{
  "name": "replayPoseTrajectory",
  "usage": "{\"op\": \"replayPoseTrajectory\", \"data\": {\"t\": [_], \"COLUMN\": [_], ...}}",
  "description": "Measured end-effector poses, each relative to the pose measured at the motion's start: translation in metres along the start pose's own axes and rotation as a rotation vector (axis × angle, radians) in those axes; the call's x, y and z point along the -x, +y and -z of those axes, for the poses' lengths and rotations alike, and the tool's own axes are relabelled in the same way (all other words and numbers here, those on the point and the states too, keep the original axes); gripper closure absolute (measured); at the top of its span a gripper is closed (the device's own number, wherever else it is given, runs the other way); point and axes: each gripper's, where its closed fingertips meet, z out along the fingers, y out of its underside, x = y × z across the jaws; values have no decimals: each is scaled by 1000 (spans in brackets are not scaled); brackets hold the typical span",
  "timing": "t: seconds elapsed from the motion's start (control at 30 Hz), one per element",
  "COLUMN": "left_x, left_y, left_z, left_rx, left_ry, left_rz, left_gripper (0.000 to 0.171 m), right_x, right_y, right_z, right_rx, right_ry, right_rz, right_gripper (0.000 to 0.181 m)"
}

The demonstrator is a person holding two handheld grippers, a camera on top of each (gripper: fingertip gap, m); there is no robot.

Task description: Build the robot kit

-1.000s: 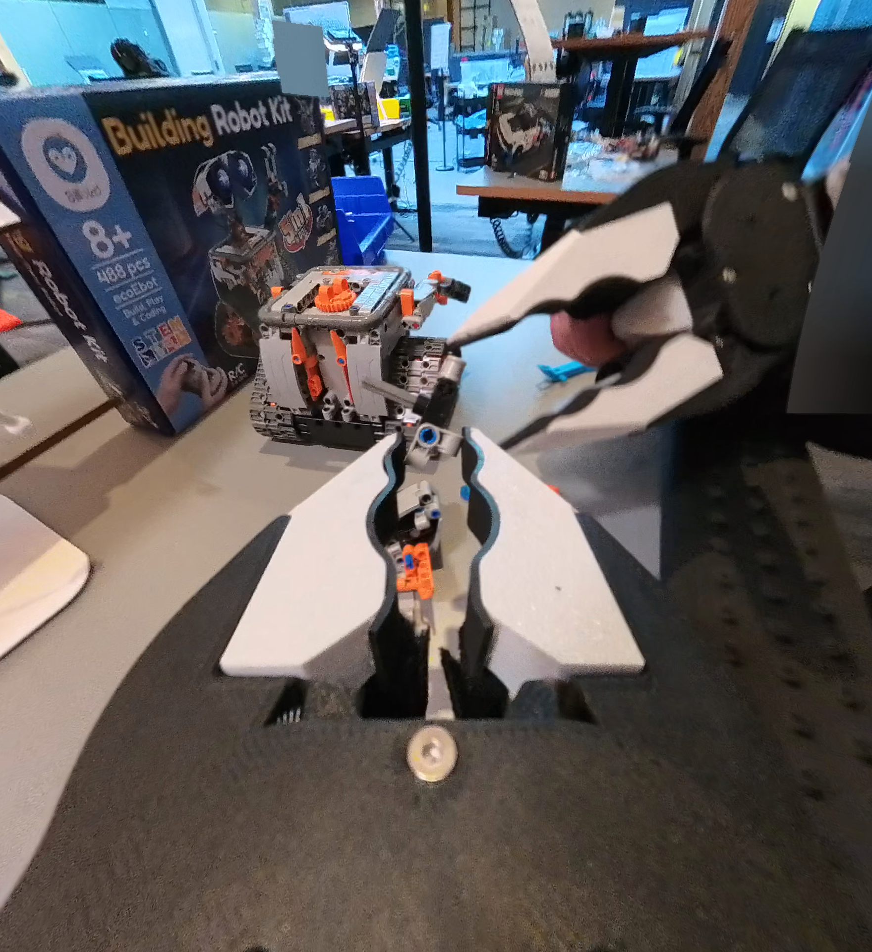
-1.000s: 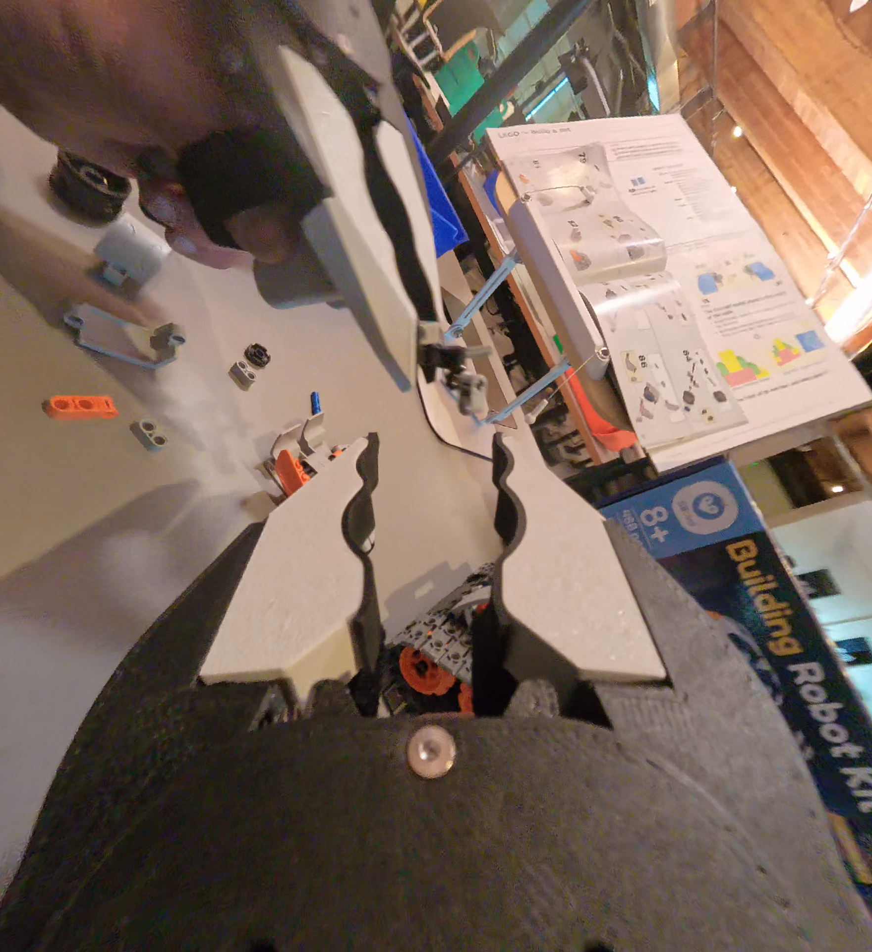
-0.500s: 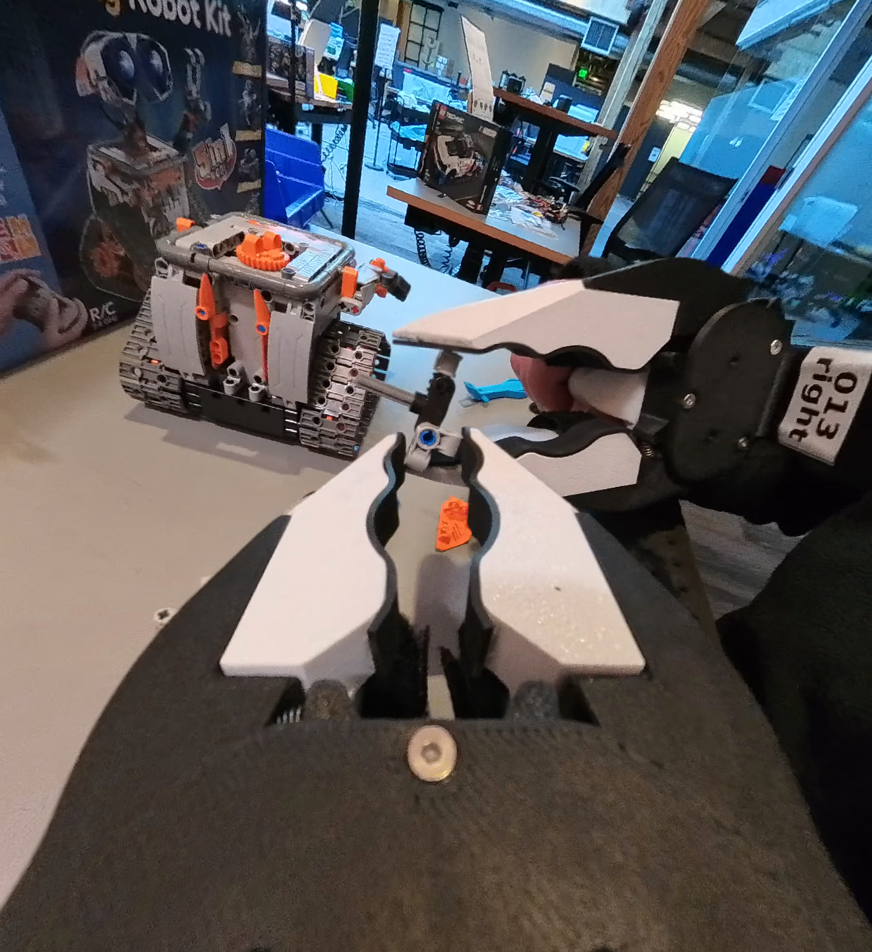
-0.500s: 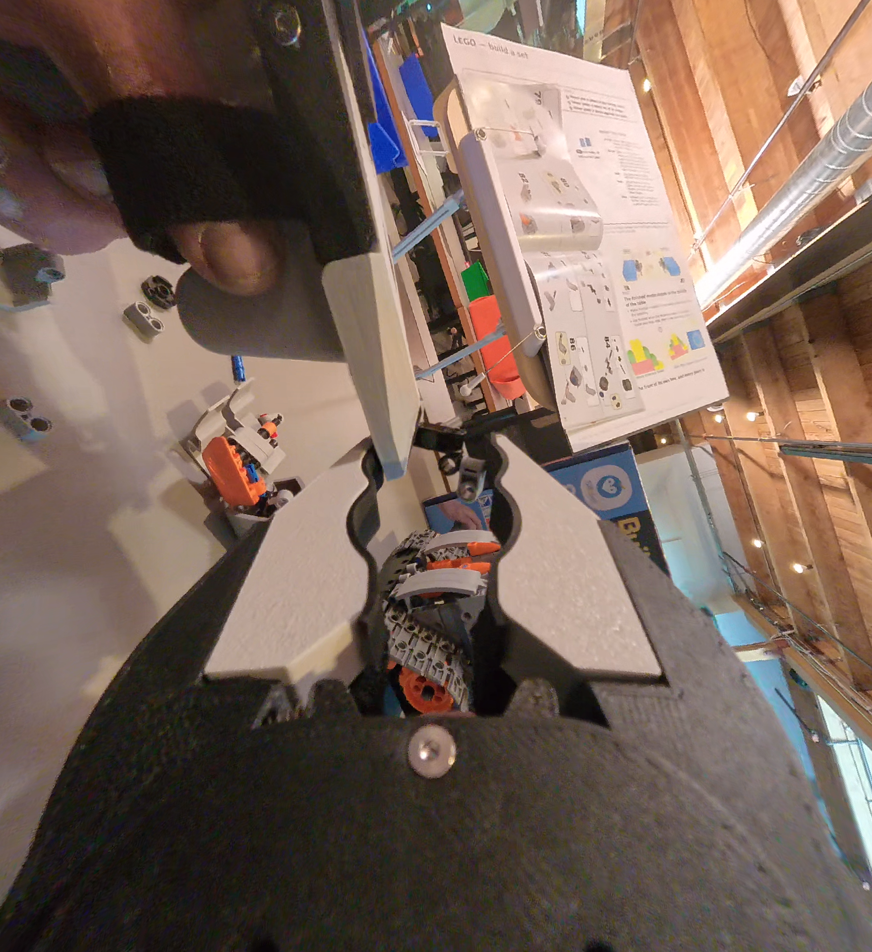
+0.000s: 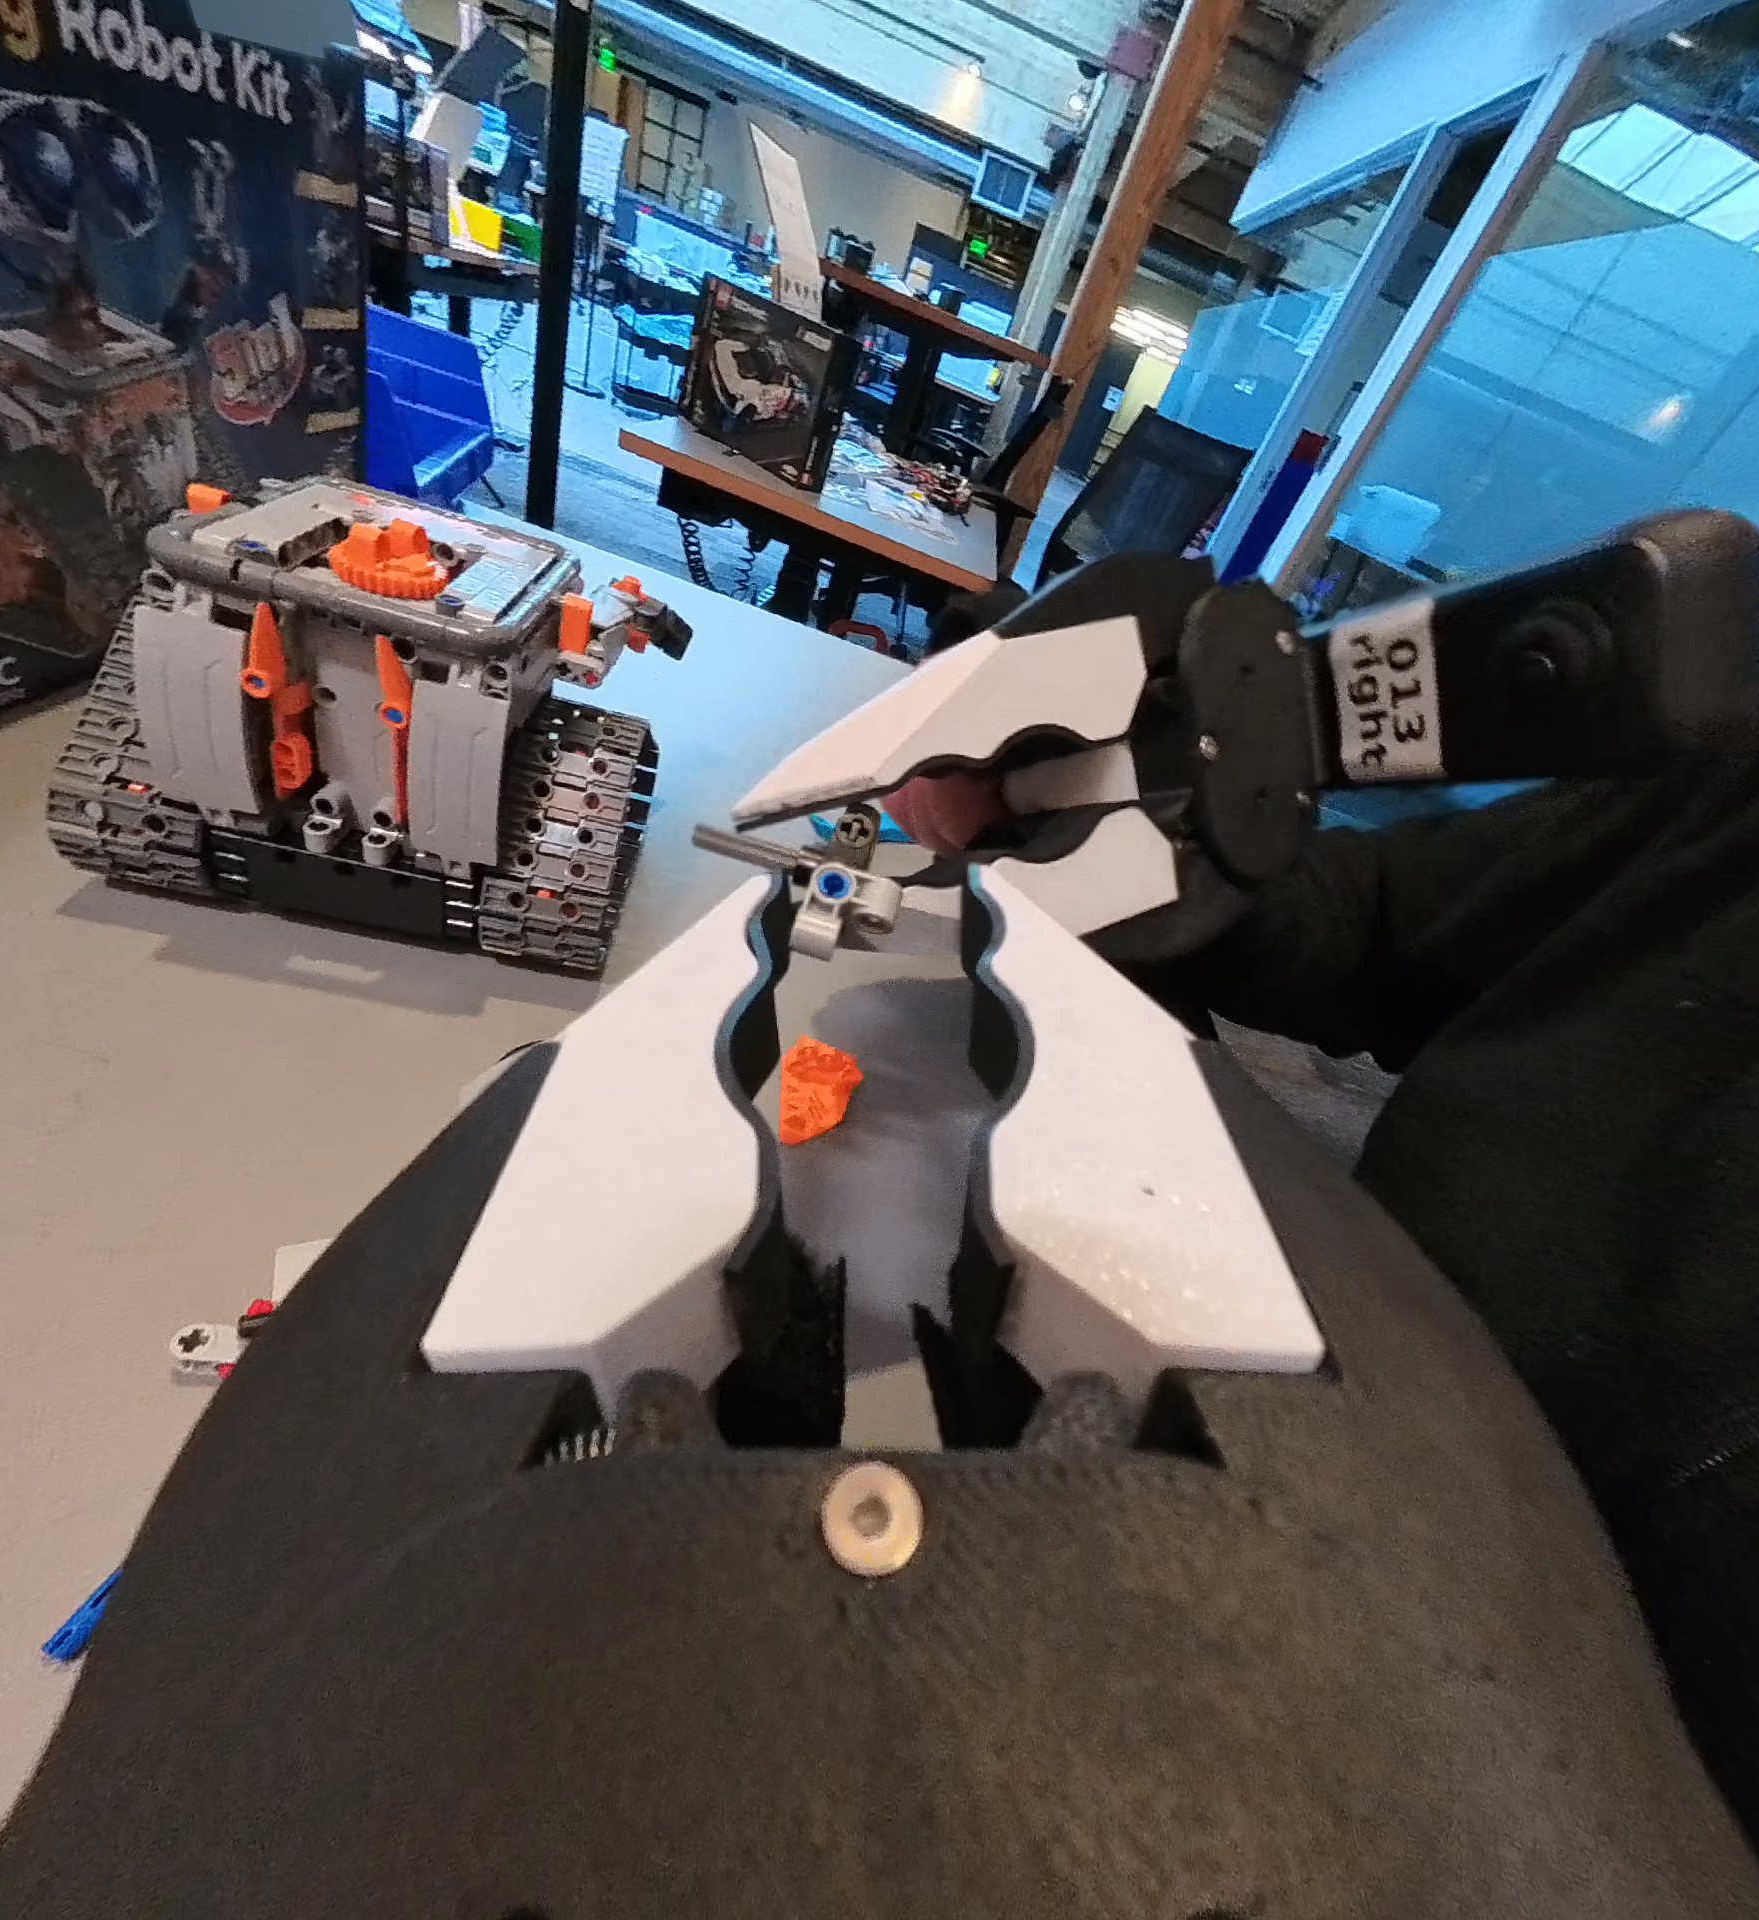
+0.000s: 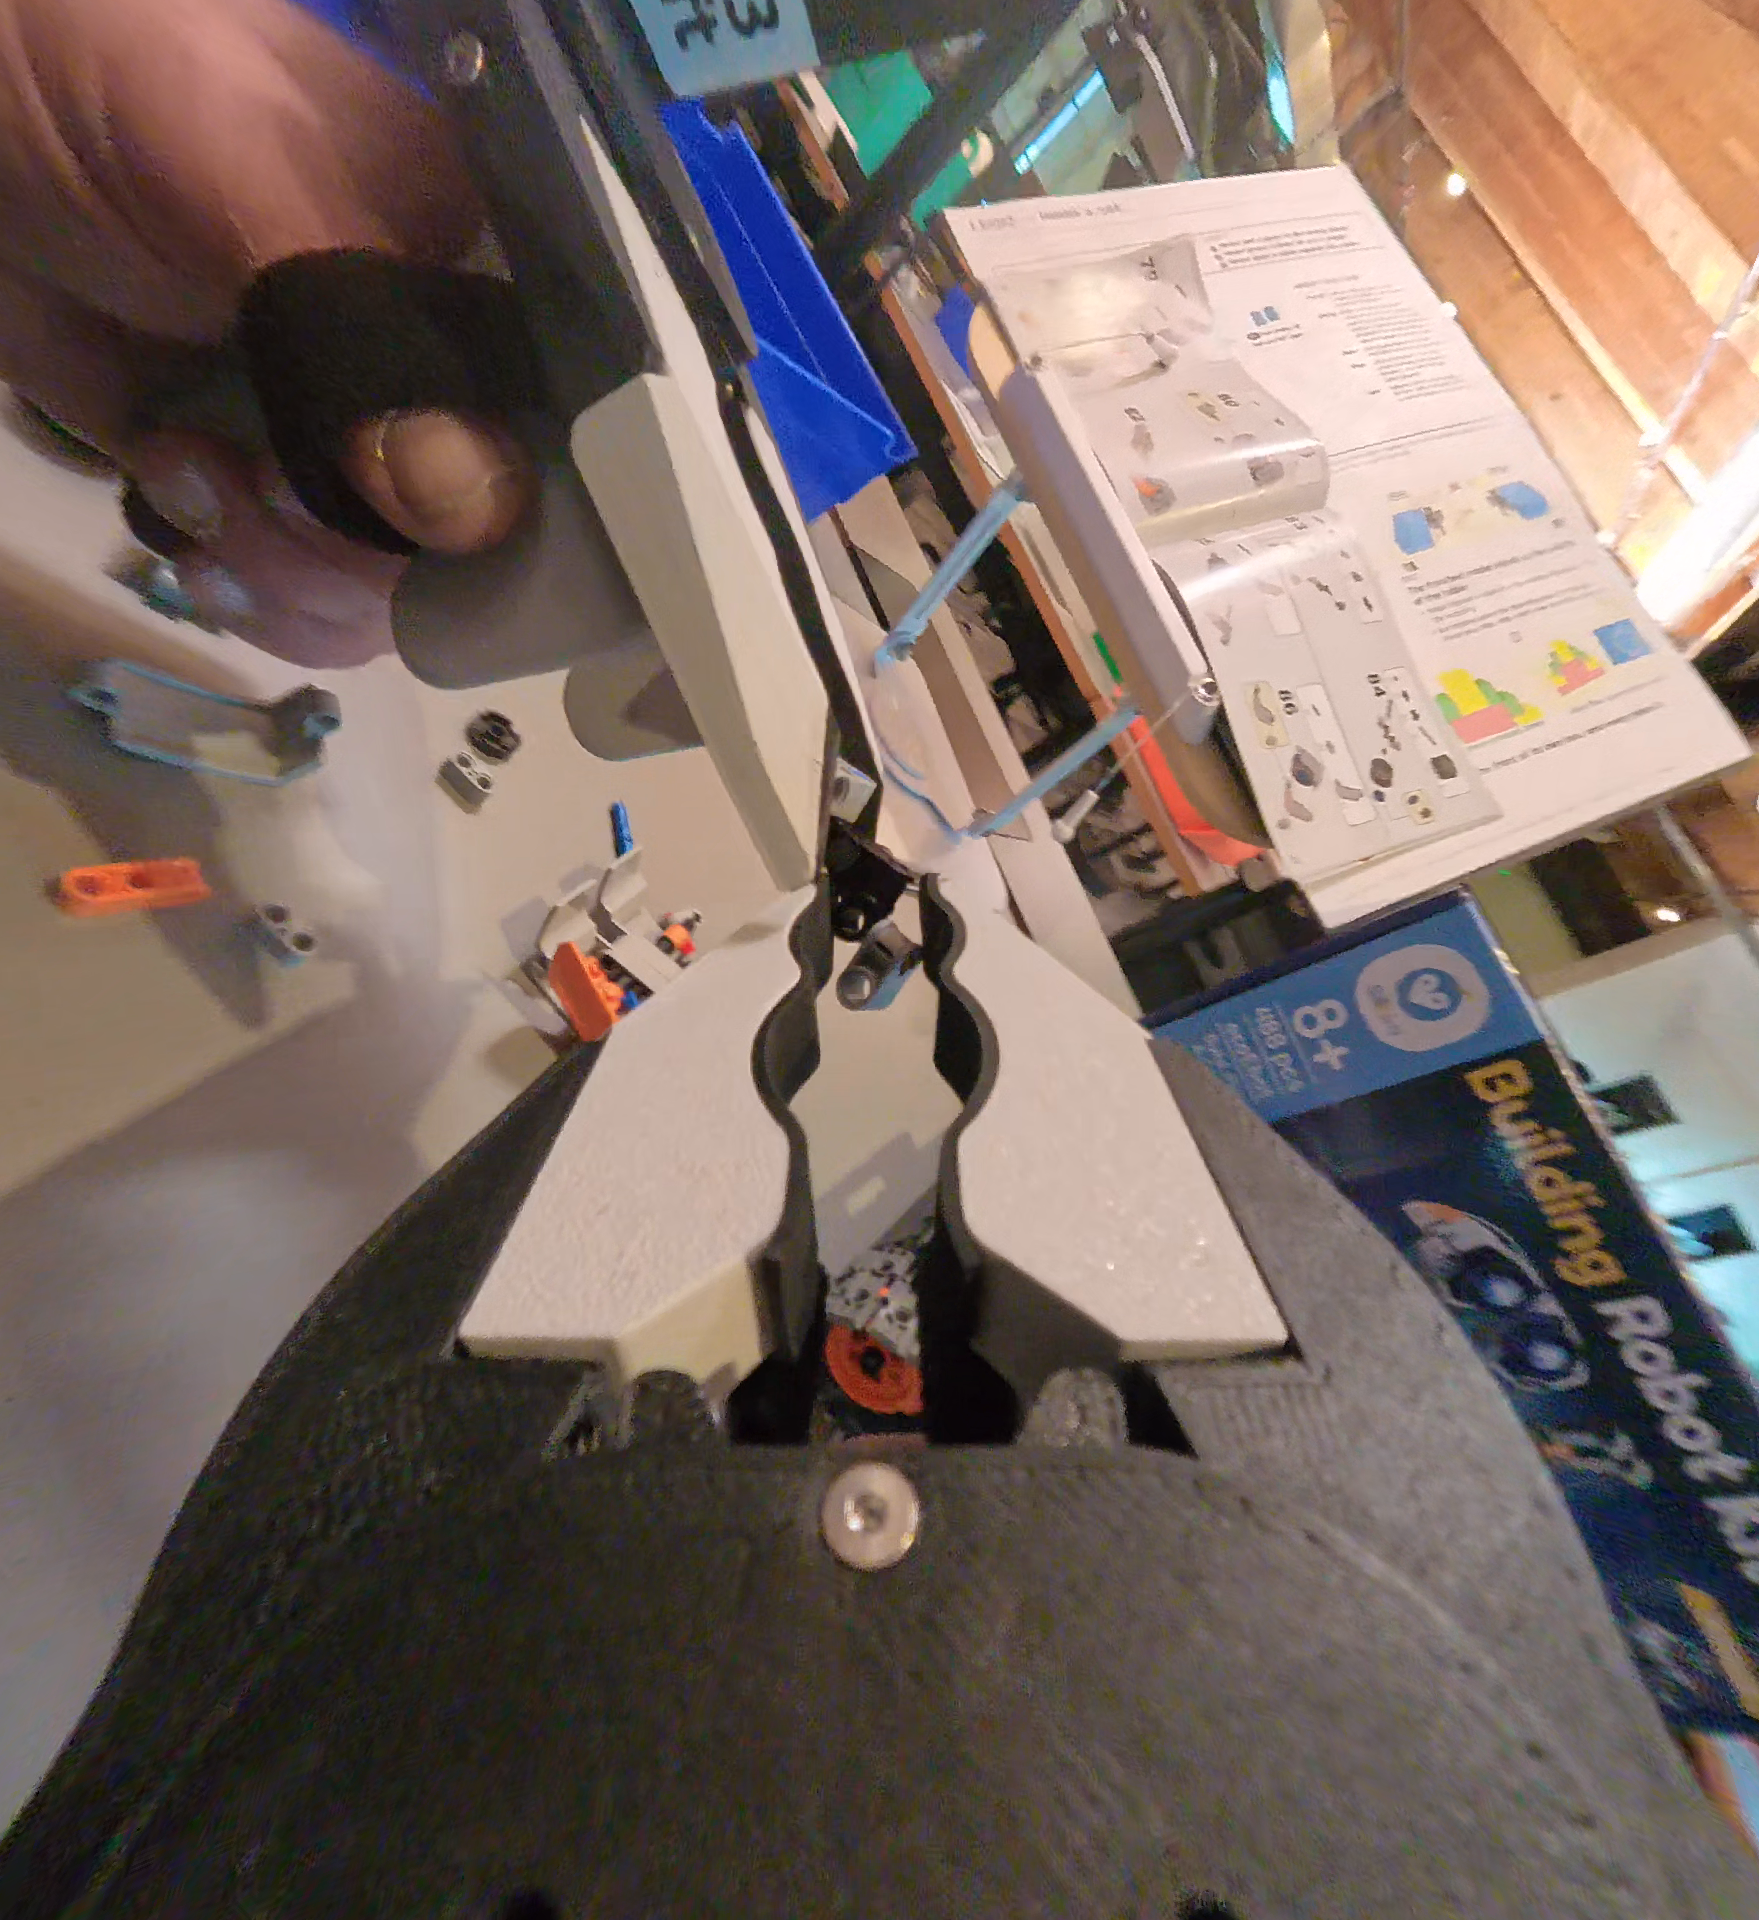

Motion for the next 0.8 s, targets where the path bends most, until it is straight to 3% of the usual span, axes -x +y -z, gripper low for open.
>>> {"op": "replayPoseTrajectory", "data": {"t": [0.07,0.2,0.4,0.57,0.8], "left_x": [-1,2,9,6,2], "left_y": [-1,-8,-4,2,4], "left_z": [3,13,10,2,0], "left_rx": [1,-21,33,96,101], "left_ry": [8,4,-131,-218,-213], "left_rz": [-25,-75,-316,-511,-546], "left_gripper": [133,127,136,155,168], "right_x": [1,-11,-9,0,12], "right_y": [0,1,-8,-16,-21], "right_z": [2,9,20,26,28], "right_rx": [-35,-149,-344,-387,-387], "right_ry": [-62,-217,-607,-765,-876], "right_rz": [-98,-467,-1003,-1097,-1138], "right_gripper": [167,168,168,168,169]}}
